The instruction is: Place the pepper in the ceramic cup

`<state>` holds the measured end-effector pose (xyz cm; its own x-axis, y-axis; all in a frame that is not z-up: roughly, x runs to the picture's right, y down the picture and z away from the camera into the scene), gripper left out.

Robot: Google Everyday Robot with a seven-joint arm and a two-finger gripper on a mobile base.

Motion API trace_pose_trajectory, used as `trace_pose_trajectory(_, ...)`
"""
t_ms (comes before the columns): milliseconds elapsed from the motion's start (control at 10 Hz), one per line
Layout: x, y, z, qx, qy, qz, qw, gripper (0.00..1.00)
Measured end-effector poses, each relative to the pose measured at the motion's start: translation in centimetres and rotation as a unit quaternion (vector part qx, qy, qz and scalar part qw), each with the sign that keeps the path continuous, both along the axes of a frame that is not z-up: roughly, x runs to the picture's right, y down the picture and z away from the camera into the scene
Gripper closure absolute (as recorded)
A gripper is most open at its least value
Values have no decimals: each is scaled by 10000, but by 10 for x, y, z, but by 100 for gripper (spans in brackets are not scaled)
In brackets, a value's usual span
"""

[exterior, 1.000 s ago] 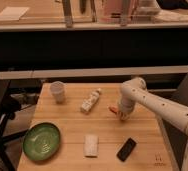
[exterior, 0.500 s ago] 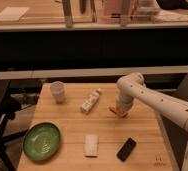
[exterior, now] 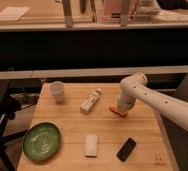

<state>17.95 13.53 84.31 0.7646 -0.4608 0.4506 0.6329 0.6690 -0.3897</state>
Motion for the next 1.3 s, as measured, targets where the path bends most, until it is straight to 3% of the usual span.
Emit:
trace_pose_trajectory(200,-6,-6,-4,61,136,471,9988,31)
trace_pose_trajectory(400,-14,-9,-8,154,-5,417,9990,20)
trace_pose_trajectory(800,-15,-9,-8,190,-56,413,9990,20)
trace_pose_trajectory(1000,-8,-4,-1,98,-24,483,9988,20)
trace_pose_trajectory(1300,5,10,23,-179,107,614,9979,20)
